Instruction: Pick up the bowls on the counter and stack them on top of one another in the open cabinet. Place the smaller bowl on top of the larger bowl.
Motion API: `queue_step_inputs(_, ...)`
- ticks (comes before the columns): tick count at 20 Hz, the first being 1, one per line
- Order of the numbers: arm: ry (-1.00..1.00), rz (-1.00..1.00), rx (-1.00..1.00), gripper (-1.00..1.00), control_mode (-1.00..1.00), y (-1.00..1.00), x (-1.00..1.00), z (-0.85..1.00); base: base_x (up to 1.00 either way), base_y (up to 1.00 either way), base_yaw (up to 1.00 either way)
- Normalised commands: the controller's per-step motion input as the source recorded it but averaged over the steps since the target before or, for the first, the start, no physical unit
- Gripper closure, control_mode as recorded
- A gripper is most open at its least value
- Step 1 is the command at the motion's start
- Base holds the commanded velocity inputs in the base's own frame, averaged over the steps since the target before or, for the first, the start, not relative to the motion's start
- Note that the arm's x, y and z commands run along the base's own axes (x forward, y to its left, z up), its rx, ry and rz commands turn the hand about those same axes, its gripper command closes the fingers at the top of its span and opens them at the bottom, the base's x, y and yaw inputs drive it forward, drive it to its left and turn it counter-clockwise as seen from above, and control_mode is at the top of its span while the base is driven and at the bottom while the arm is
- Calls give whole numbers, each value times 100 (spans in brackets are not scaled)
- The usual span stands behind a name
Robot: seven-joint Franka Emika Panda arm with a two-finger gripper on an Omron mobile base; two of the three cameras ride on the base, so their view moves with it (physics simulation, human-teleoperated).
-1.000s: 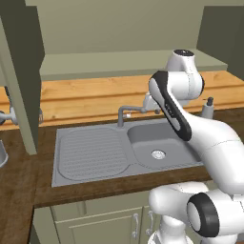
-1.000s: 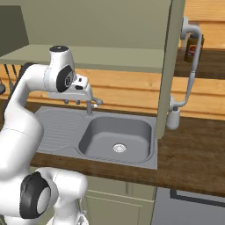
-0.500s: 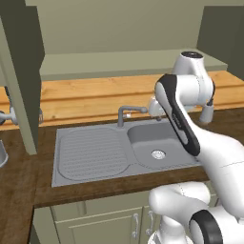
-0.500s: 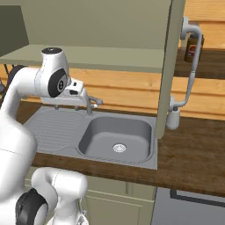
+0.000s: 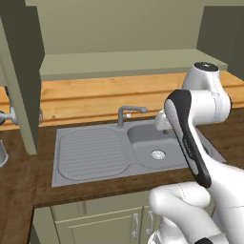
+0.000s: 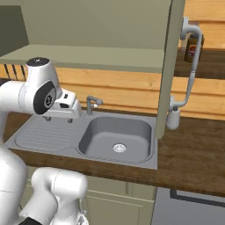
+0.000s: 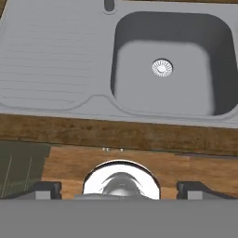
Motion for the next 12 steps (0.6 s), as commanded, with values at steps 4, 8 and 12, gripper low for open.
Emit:
queue_step_inputs(4, -5, -4, 0, -100, -100, 0, -57, 0, 0, 0, 0)
queue_step_inputs(8, -2, -3, 0, -100, -100, -1, -49, 0, 0, 0, 0)
queue_step_inputs(12, -1, 0, 0, -100, 100, -6, -24, 0, -70, -22, -2)
